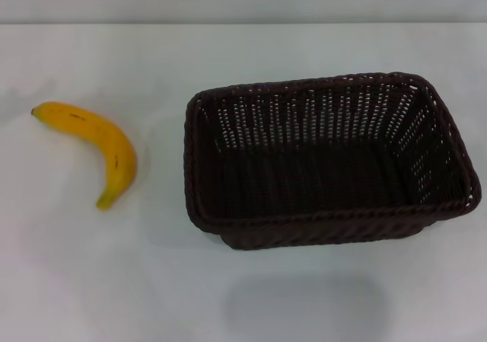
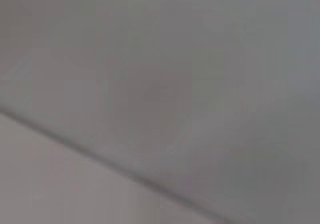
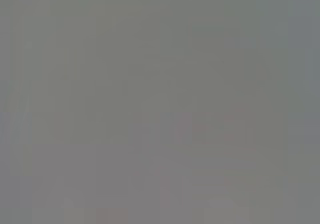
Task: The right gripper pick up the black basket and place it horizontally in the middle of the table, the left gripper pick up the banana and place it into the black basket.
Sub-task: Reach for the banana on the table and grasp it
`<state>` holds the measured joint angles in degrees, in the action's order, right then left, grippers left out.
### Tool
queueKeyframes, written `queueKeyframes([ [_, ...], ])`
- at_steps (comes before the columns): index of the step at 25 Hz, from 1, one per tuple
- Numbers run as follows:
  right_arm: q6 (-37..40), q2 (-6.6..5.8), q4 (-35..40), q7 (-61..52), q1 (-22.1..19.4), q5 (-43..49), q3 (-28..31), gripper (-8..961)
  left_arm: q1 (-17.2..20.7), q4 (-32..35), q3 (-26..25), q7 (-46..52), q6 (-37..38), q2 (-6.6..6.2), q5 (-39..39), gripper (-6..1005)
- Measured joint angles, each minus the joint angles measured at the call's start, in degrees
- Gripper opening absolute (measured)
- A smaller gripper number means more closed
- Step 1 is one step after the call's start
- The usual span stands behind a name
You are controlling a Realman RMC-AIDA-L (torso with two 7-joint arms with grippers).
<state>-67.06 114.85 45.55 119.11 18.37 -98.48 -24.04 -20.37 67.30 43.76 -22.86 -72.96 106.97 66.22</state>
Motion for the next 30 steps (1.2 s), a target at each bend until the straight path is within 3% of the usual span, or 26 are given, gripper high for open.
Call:
queueKeyframes([
  [7, 0.2, 0.08, -0.2, 6.7, 0.1, -1.8, 1.6, 783, -13.7, -1.0, -1.4, 14.3, -16.4, -4.96, -22.8, 818],
  [11, 1.1, 0.17, -0.7, 9.2, 2.2, -1.8, 1.0, 783, -19.1, -2.2, -1.5, 17.5, -24.5, -5.71, -32.7, 813],
  [18, 1.0, 0.27, -1.3, 13.6, 2.4, -2.0, 1.2, 783, -28.3, -11.2, -1.1, 19.4, -23.6, -2.14, -42.9, 804],
  [22, 1.7, 0.29, -2.0, 14.0, 2.7, -2.1, 1.5, 783, -32.0, -18.6, -1.0, 19.9, -19.8, 0.91, -44.8, 800],
  [26, 2.3, 0.29, -2.0, 14.6, 2.7, -2.1, 1.4, 783, -33.5, -21.1, -0.9, 21.3, -18.2, 3.06, -48.1, 795],
  [30, 2.8, 0.29, -2.1, 15.3, 2.8, -2.2, 1.5, 783, -34.2, -22.6, -0.4, 23.1, -17.8, 3.78, -51.7, 790],
])
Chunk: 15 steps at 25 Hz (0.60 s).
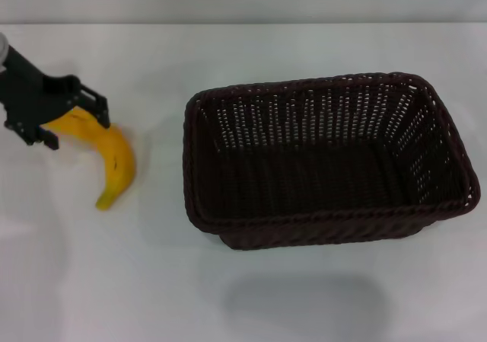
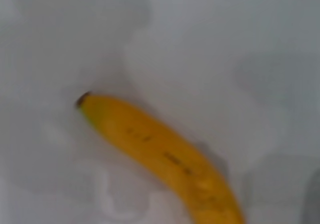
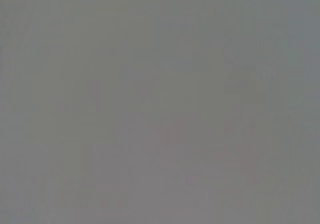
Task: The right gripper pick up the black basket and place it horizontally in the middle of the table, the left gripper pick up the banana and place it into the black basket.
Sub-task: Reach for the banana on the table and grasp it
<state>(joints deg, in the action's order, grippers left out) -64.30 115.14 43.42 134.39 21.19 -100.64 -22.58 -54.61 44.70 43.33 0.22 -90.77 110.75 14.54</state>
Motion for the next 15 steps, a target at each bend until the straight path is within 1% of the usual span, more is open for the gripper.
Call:
queueKeyframes([
  [4, 1.4, 0.05, -0.5, 0.1, 0.3, 0.0, 0.0, 783, -0.1, -1.5, 2.1, 2.3, 1.7, 1.07, -2.0, 785],
  [10, 2.9, 0.09, -1.3, 0.9, 0.5, 0.0, -0.4, 783, 0.0, -1.8, 2.4, 2.6, 6.3, 3.25, -2.3, 778],
  [12, 3.1, 0.08, -1.4, 0.9, 0.5, 0.0, -0.4, 783, 0.2, -2.0, 2.4, 3.0, 7.7, 3.53, -2.2, 776],
  [15, 3.2, 0.09, -1.6, 1.0, 0.5, 0.0, -0.3, 783, 0.4, -2.9, 2.4, 3.3, 8.5, 3.52, -2.1, 772],
])
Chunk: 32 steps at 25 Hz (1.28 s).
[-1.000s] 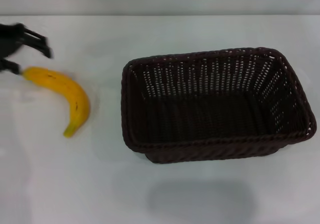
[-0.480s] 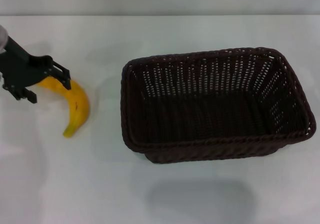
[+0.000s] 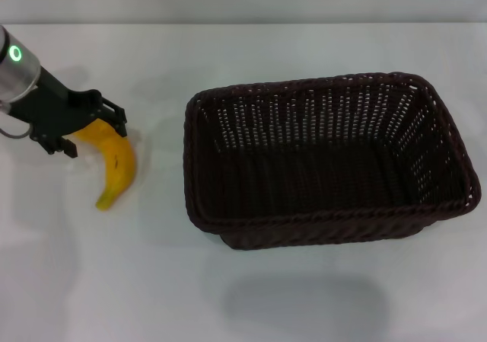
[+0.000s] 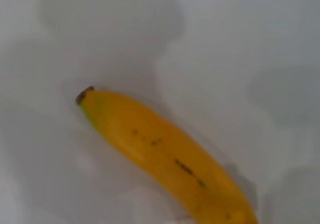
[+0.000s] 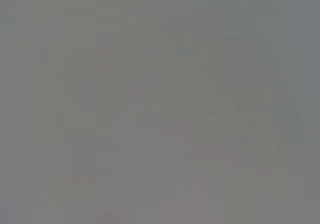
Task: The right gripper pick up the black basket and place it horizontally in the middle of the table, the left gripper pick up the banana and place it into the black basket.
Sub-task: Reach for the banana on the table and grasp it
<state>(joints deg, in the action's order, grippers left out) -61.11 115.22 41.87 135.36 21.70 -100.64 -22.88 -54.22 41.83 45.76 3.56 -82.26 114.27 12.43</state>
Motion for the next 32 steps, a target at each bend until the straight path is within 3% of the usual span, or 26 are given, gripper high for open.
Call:
queueKeyframes([
  [17, -0.4, 0.18, -3.3, 5.9, -0.2, -3.1, 0.0, 783, 0.9, -4.3, -0.4, 0.5, 5.4, 0.08, 1.0, 752],
  [32, 0.4, 0.1, -4.7, 8.1, 0.9, -3.0, -1.0, 783, 0.9, -5.8, -0.1, 0.7, 3.5, -1.59, -0.1, 734],
])
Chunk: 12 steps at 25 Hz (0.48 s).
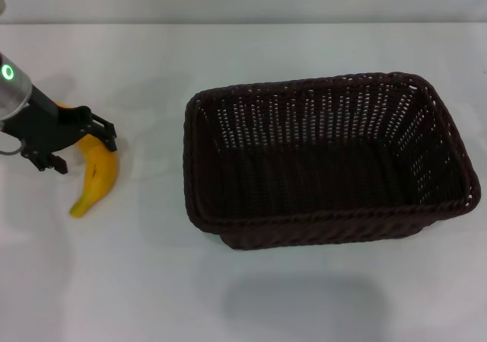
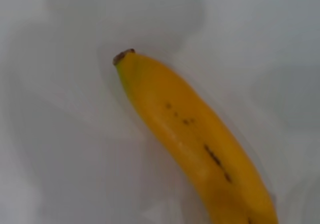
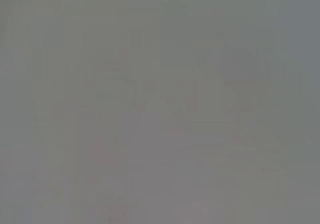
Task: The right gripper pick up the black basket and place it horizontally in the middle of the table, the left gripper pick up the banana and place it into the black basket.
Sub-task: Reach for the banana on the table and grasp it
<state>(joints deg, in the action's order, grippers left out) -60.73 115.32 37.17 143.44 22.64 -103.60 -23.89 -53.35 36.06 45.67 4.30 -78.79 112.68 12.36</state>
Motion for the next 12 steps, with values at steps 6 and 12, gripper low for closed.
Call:
queueKeyframes([
  [6, 0.1, -0.02, -0.1, 0.0, 0.2, 0.0, -0.2, 783, 0.0, 0.0, 0.0, -0.9, 0.3, -0.18, 0.0, 727],
  [12, 0.2, -0.02, -0.1, 0.0, 0.2, 0.0, -0.5, 783, 0.3, -0.1, 0.0, -1.7, 0.6, -0.18, -0.1, 720],
])
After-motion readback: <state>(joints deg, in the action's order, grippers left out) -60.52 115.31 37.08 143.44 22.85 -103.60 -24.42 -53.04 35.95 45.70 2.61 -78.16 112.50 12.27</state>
